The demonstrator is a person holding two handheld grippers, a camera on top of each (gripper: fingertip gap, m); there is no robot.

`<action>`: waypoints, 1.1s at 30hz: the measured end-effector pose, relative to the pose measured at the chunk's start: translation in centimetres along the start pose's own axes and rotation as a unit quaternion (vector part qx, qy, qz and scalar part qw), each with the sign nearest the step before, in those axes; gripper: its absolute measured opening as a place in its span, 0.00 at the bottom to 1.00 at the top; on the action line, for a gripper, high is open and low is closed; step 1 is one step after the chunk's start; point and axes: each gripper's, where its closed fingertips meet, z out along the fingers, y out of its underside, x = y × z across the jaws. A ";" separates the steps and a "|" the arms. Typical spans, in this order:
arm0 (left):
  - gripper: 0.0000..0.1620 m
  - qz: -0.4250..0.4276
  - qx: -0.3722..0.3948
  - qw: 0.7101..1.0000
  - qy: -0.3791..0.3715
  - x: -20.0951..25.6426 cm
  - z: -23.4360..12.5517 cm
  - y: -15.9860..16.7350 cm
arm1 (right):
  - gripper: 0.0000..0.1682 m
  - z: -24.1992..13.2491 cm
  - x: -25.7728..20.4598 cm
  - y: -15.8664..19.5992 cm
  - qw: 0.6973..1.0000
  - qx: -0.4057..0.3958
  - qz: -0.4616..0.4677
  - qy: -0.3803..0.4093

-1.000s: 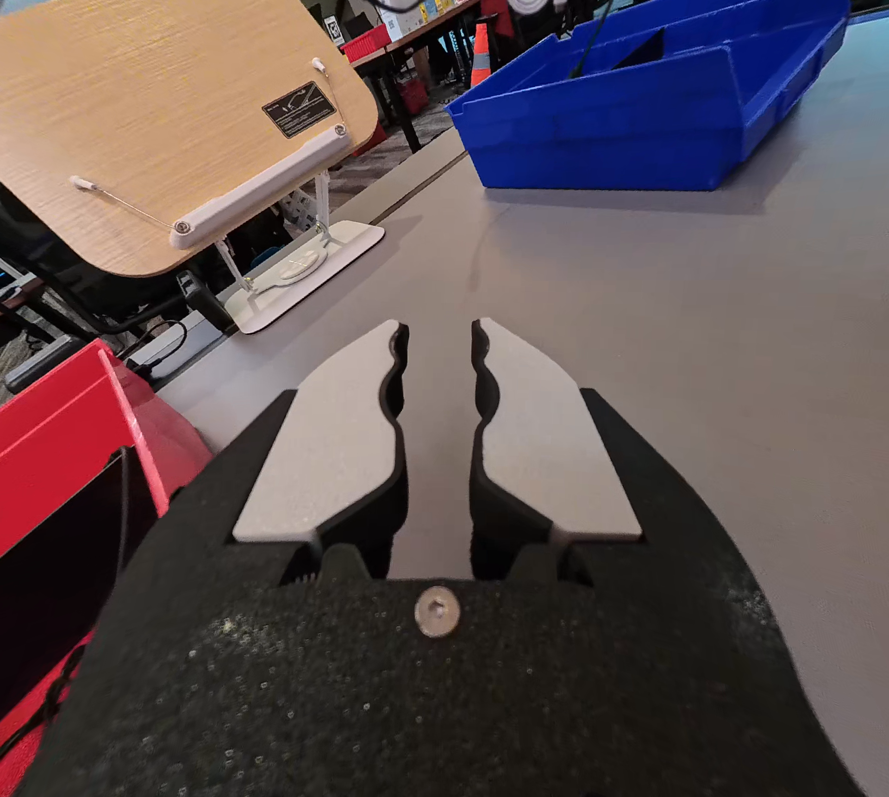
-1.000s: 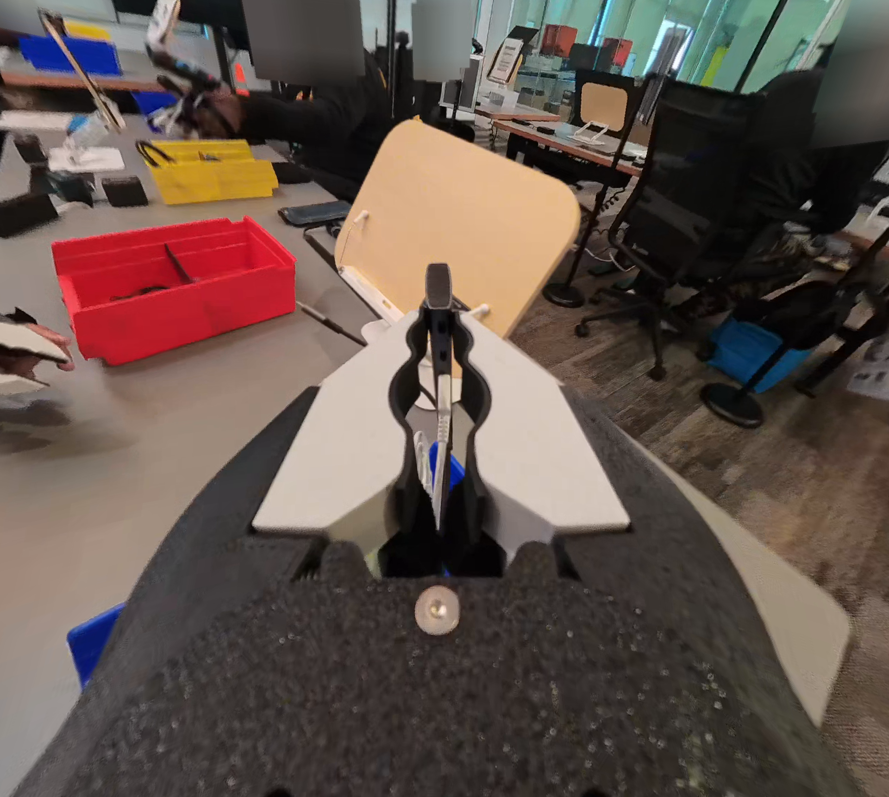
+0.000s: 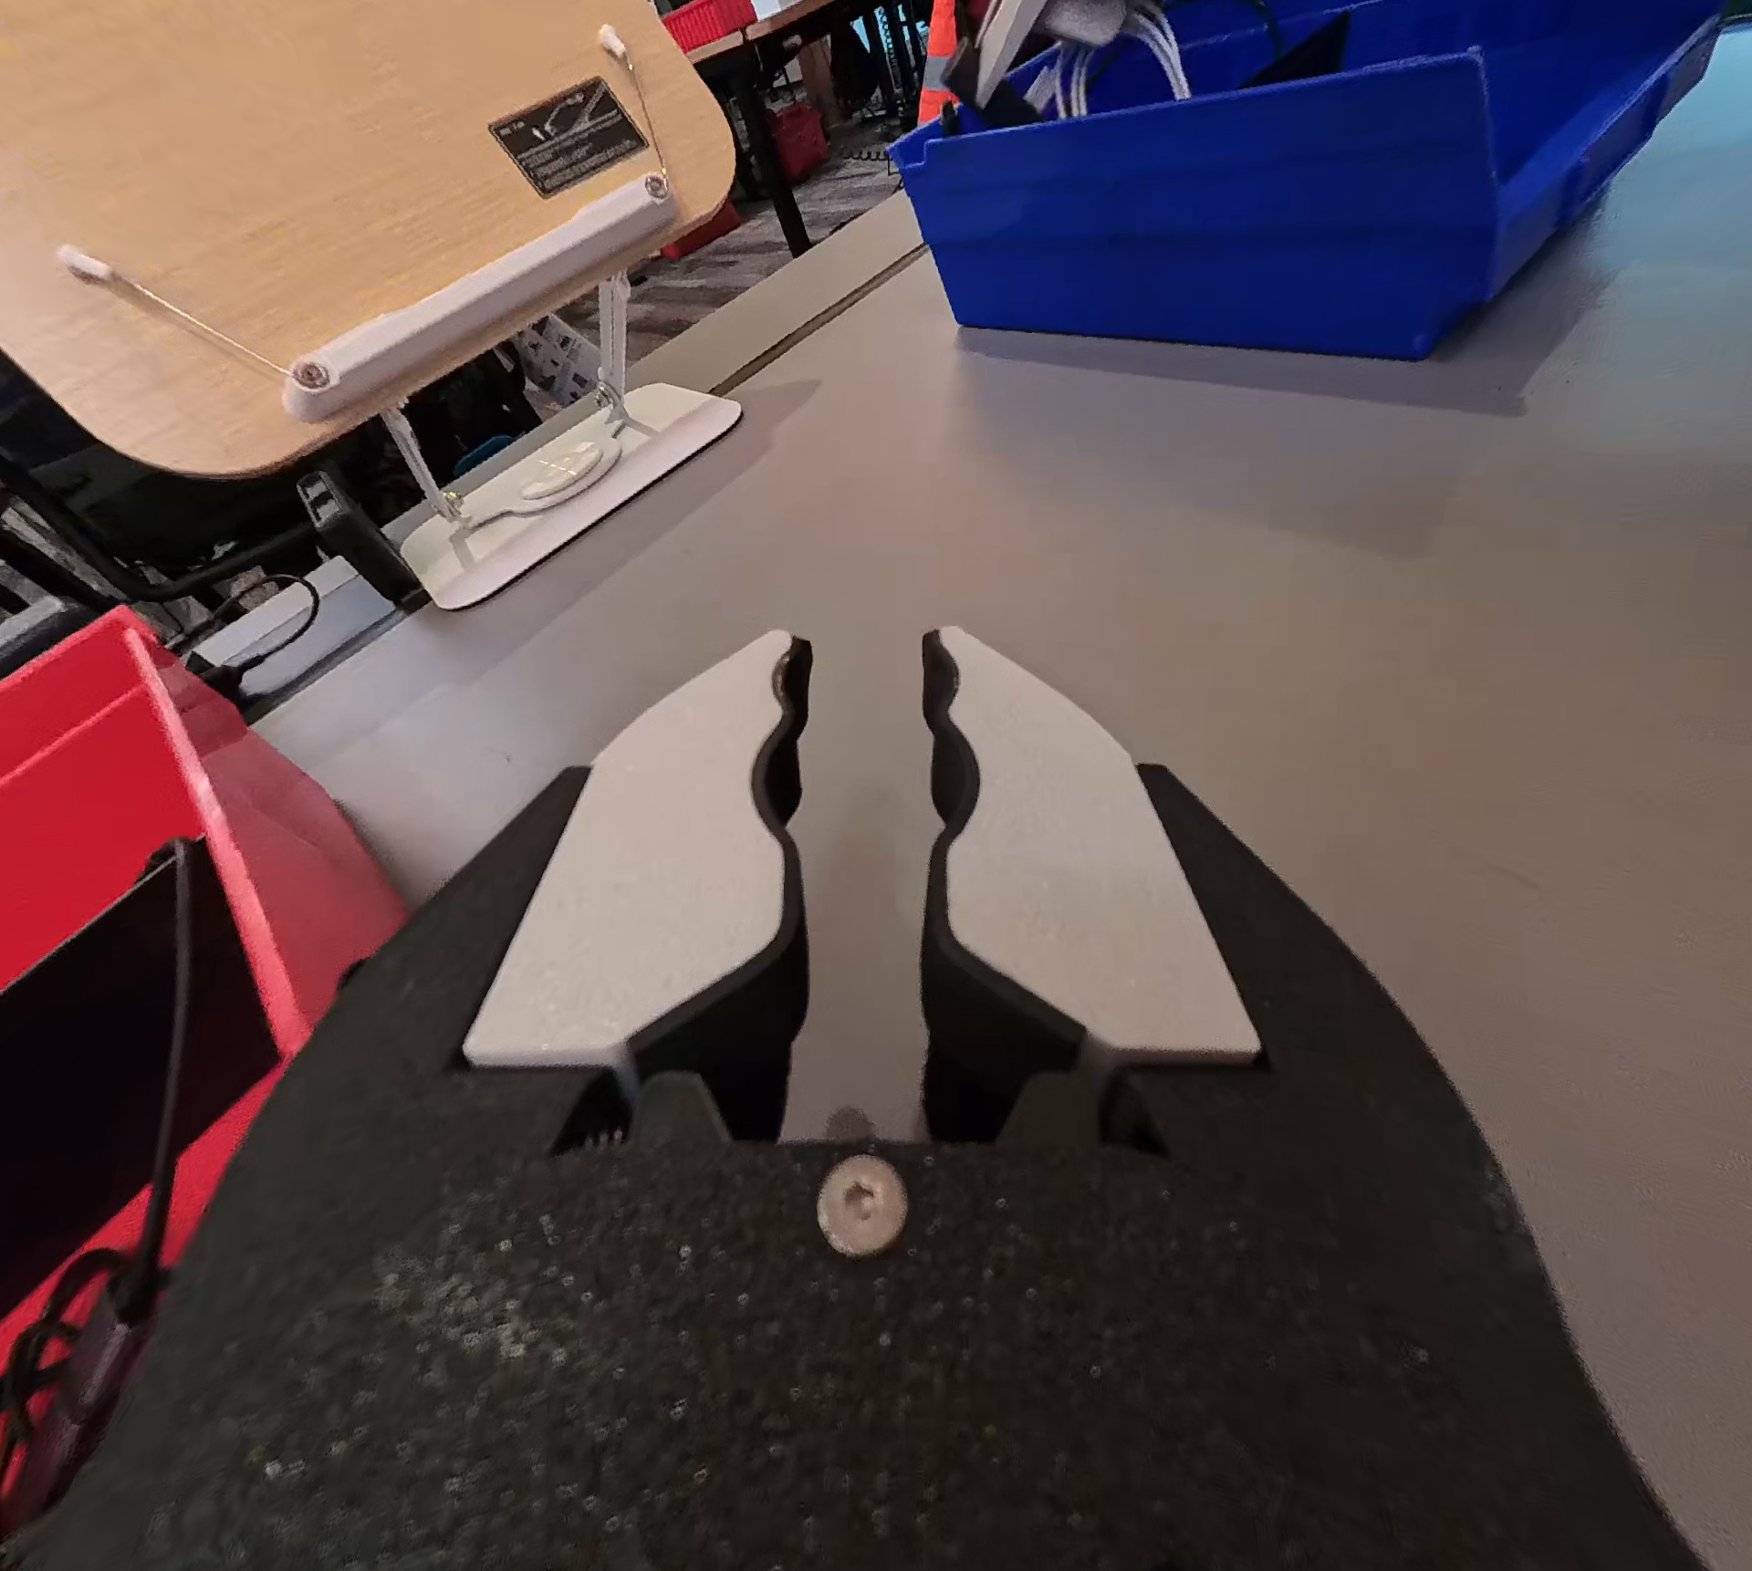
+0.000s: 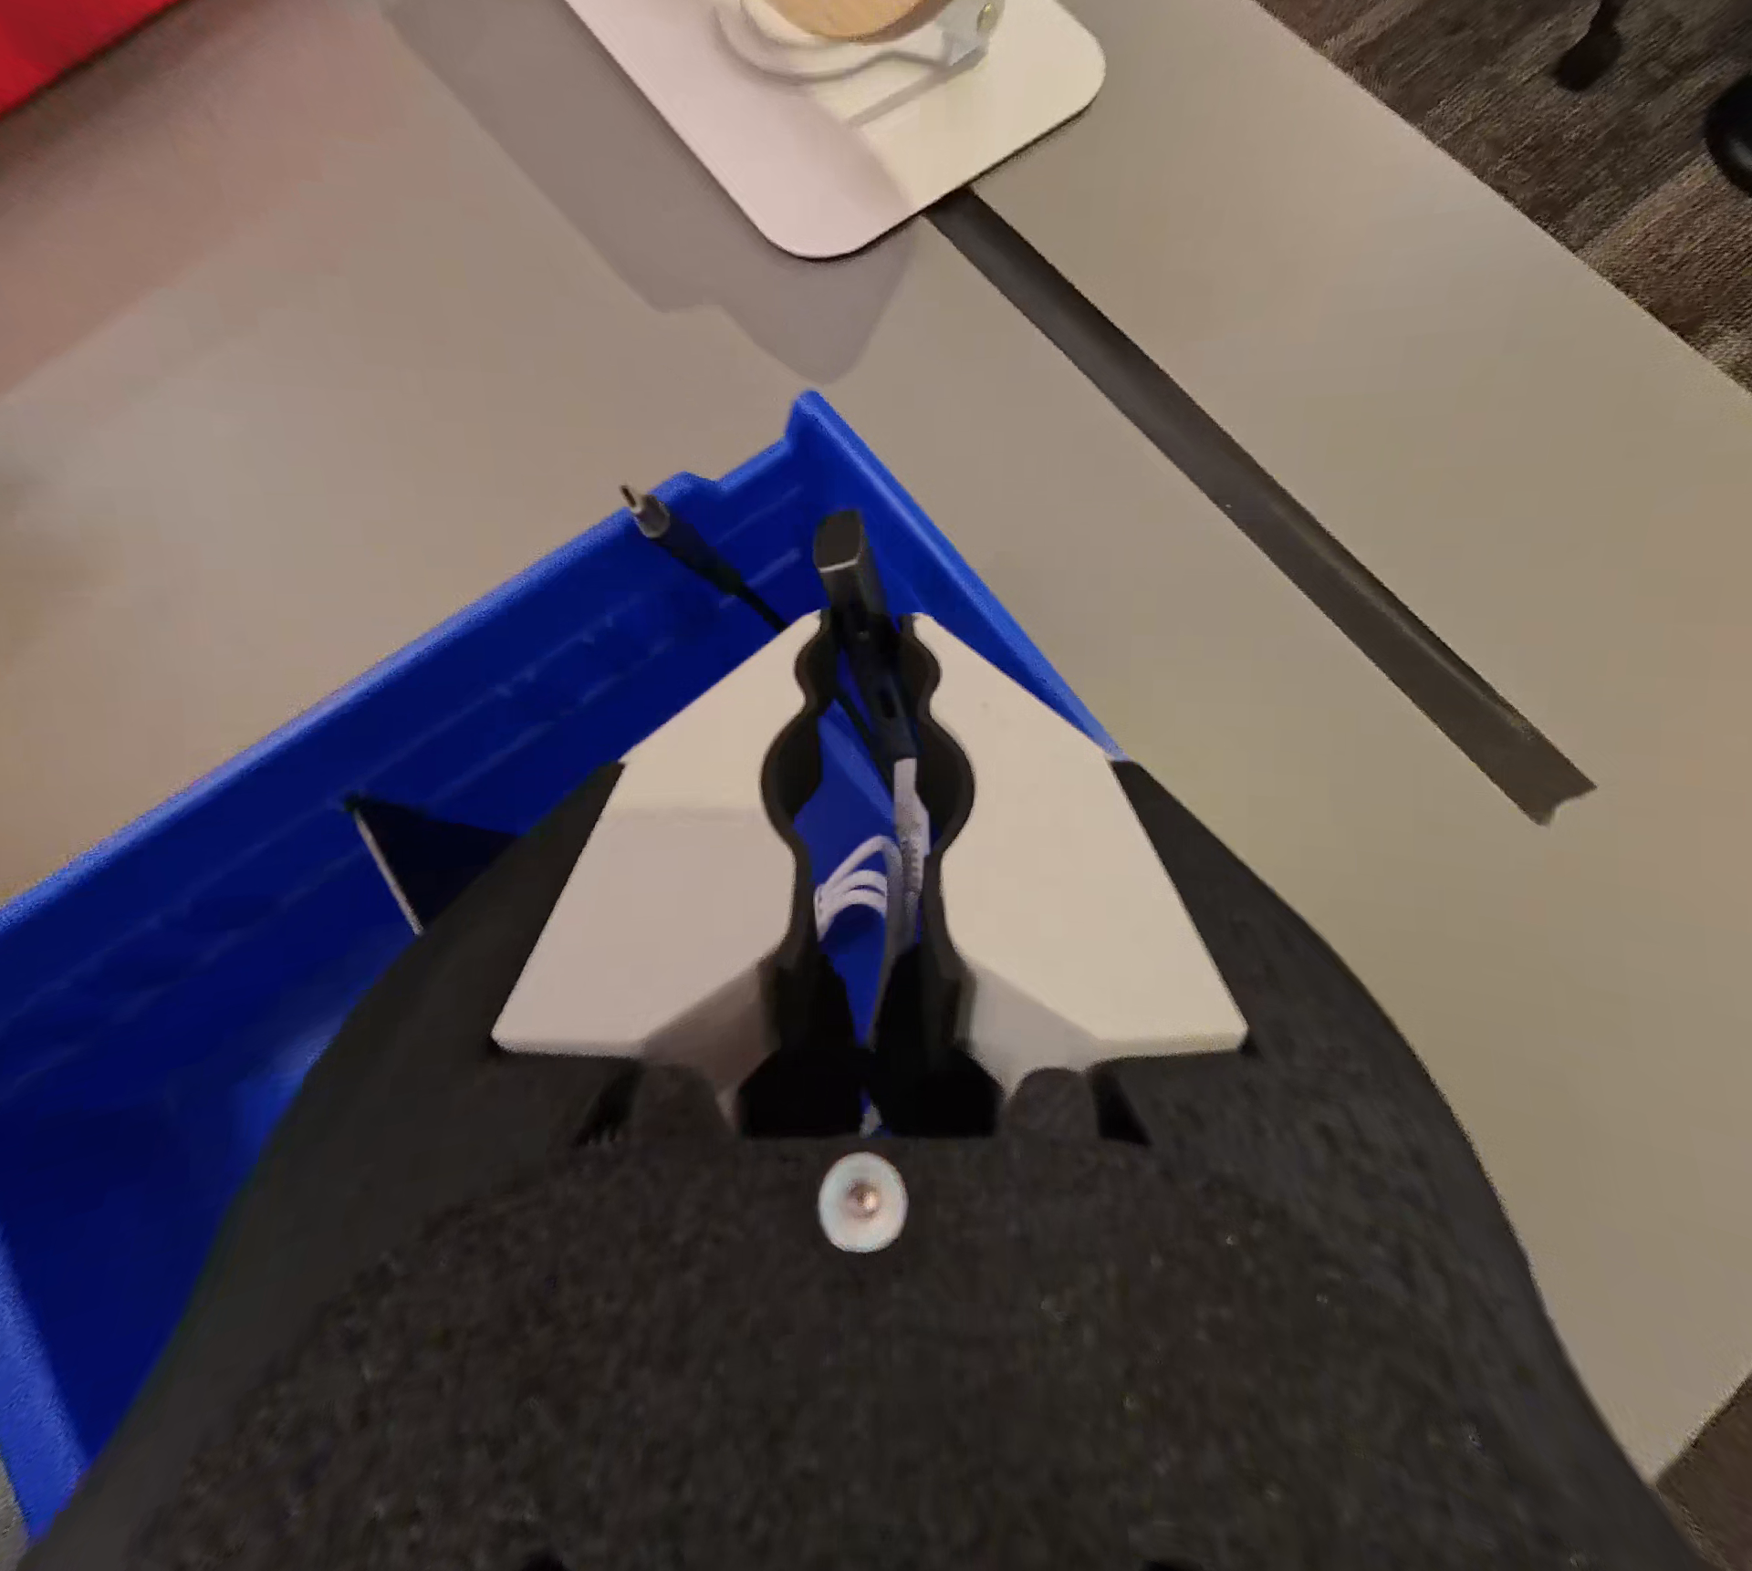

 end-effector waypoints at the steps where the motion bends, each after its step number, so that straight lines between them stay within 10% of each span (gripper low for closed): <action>1: 0.14 -0.009 -0.004 1.000 0.003 0.2 -0.2 0.0 | 0.07 0.4 -0.4 -0.1 1.000 -0.015 -0.017 0.008; 6: 0.16 -0.068 -0.050 0.996 0.023 1.2 -2.1 0.5 | 0.23 0.9 -2.2 -0.1 0.993 -0.082 -0.067 0.055; 11: 0.19 -0.133 -0.062 0.989 0.001 0.2 -7.7 1.8 | 0.30 -8.7 -4.5 -5.6 0.987 0.077 -0.023 0.136; 16: 0.13 -0.217 -0.032 0.974 -0.063 -3.7 -12.3 2.9 | 0.23 -17.2 -11.2 -1.9 0.924 0.237 0.012 0.300; 23: 0.16 -0.266 -0.065 0.951 -0.144 -6.4 -14.6 6.1 | 0.27 -13.7 -20.4 12.3 0.857 0.315 0.188 0.361; 33: 0.18 -0.271 -0.081 0.948 -0.149 -6.2 -14.3 7.1 | 0.26 -12.9 -19.5 11.9 0.864 0.319 0.180 0.347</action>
